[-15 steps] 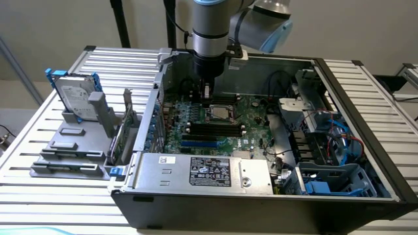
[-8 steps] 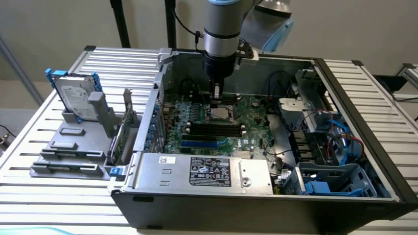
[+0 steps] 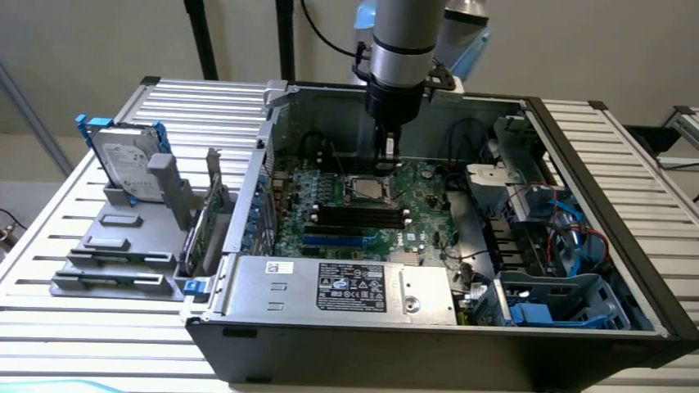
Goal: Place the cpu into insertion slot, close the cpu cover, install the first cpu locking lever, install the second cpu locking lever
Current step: 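Close the cpu cover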
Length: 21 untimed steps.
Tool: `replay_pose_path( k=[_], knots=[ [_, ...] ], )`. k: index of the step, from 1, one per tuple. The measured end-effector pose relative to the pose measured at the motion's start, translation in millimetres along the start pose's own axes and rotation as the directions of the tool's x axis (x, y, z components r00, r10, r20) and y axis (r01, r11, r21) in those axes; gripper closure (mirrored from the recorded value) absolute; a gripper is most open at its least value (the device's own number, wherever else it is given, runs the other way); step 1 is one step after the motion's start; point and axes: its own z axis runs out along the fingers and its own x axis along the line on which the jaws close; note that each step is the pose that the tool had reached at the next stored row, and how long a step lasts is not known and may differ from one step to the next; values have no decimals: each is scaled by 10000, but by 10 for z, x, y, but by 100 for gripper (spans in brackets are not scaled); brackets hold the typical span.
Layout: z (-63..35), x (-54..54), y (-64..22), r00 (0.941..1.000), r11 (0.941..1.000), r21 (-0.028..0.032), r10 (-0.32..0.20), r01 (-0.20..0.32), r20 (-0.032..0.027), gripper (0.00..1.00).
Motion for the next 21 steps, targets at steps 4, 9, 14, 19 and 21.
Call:
replay_pose_path(
  k=[4,9,14,19,21],
  knots=[
    [-124,-9,186,10000,10000,30,1,-1,-38,89],
    [-209,-9,411,9999,10000,67,2,-1,-101,89],
    [-221,-2,638,9998,10000,95,4,-2,-179,89],
    [-196,2,772,9998,9999,100,-20,23,-203,89],
    [-161,1,772,9998,9999,99,-32,34,-203,89]
  ],
)
